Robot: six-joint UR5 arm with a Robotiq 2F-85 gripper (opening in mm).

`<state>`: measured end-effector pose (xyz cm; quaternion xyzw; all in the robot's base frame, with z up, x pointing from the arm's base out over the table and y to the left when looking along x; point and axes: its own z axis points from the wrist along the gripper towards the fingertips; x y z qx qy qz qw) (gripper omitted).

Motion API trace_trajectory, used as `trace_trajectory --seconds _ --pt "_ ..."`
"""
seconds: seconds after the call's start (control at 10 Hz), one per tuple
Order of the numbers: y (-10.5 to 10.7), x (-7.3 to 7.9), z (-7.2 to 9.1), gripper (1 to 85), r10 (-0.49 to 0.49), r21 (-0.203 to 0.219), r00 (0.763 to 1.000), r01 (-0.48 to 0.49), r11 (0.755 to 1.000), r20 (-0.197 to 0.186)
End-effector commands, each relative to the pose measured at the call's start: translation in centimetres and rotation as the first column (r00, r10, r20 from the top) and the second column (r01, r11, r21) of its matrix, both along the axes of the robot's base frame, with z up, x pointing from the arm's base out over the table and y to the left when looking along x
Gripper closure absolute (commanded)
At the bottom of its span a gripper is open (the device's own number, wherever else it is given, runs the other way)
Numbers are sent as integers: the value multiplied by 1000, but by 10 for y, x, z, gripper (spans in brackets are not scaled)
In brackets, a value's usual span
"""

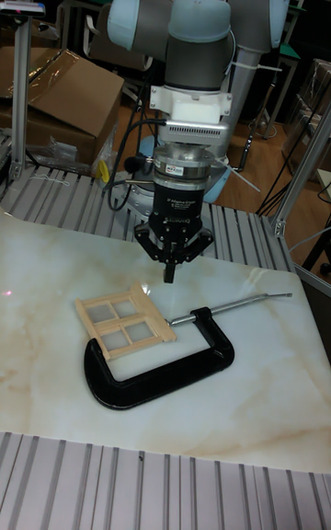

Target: Open a sliding window

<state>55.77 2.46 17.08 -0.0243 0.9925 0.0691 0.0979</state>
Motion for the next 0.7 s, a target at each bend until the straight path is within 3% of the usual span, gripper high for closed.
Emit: trace_trajectory --seconds 0.0,0.6 --pt "-3 -3 1 850 26 -13 1000 -26 1000 6" --pt "-12 0 0 850 52 -55 999 -52 997 14"
